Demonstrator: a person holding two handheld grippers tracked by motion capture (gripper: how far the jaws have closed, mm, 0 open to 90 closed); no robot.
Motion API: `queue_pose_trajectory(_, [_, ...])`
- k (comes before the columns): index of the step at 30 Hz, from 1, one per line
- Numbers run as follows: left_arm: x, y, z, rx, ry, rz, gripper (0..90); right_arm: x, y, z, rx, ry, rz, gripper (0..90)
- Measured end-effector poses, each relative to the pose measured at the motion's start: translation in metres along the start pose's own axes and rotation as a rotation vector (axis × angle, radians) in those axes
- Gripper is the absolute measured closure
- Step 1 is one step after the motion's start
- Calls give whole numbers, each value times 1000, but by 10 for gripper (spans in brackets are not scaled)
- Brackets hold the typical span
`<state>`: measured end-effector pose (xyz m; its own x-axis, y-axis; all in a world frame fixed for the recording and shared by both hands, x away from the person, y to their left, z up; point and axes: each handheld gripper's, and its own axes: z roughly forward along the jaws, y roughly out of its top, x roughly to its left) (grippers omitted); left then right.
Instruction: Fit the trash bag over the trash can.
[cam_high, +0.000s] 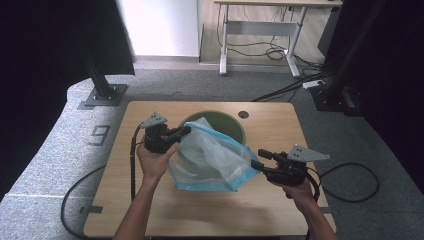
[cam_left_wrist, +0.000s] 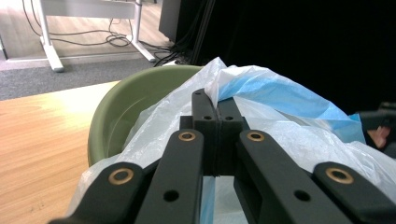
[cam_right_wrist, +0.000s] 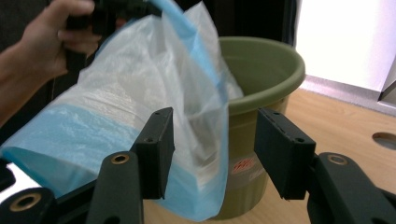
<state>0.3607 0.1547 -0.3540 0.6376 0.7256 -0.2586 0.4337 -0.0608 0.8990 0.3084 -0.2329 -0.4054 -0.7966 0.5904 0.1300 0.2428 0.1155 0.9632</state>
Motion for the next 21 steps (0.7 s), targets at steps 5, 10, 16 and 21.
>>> queue_pose_trajectory(5, [3, -1, -3, -14, -5, -10, 893, -1, -10, 14, 75, -1, 10, 538])
queue_pose_trajectory(10, [8, -1, -5, -11, -40, -9, 892, -10, -15, 20, 99, 34, 23, 853])
queue_pose_trajectory(16, [14, 5, -4, 7, -70, 6, 889, -31, 3, 23, 59, -69, 37, 886])
queue_pose_trajectory(21, [25, 16, 4, 34, -89, 20, 886, -46, 27, 36, 57, -144, 16, 886])
